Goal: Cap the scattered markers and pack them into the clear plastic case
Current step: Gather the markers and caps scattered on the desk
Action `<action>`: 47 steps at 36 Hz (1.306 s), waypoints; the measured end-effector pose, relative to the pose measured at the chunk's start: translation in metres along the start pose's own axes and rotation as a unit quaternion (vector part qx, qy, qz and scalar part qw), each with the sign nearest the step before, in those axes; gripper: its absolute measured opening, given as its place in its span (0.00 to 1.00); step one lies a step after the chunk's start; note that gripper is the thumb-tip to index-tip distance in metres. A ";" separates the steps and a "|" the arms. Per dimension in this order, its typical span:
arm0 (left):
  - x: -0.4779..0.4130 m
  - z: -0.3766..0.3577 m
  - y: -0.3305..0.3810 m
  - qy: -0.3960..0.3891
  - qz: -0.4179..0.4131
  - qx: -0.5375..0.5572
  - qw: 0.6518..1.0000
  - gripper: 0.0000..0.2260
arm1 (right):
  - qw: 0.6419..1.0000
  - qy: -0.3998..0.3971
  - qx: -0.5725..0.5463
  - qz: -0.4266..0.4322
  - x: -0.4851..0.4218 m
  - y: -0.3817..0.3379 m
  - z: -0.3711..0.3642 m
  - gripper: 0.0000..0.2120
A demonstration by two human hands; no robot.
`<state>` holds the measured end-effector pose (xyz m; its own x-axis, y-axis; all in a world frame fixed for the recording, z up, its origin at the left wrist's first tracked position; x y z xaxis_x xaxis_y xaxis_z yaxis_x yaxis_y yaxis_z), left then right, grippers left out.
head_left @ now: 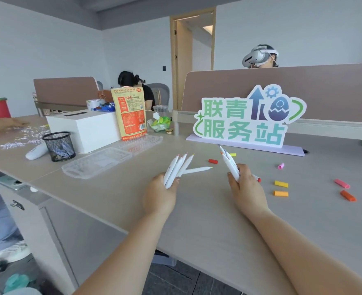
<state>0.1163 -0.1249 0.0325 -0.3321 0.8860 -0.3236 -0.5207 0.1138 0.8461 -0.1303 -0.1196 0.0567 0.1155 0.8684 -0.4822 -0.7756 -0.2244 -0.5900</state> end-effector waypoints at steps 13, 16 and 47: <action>-0.010 0.006 0.004 0.016 -0.015 0.074 0.997 0.05 | 1.000 0.001 -0.004 0.004 -0.002 -0.002 -0.002 0.09; -0.015 0.005 0.001 0.005 -0.010 0.060 0.998 0.06 | 1.000 -0.006 -0.007 0.003 -0.002 -0.002 -0.003 0.08; -0.061 -0.030 -0.018 -0.121 0.024 -0.273 0.954 0.11 | 0.982 -0.070 0.122 -0.123 -0.067 0.061 0.018 0.10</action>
<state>0.1221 -0.1950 0.0243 -0.2089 0.9695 -0.1281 -0.8639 -0.1216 0.4887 -0.1969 -0.1834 0.0643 0.2450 0.9392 -0.2407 -0.8628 0.0980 -0.4959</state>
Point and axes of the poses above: each hand's wrist, its own x-axis away from the middle knuckle, its own z-axis out of the back of the hand, y = z × x, the point moved 9 cm from there along -x, towards the middle knuckle, and after that the axes turned 1 degree about z, right-handed, at the moved point
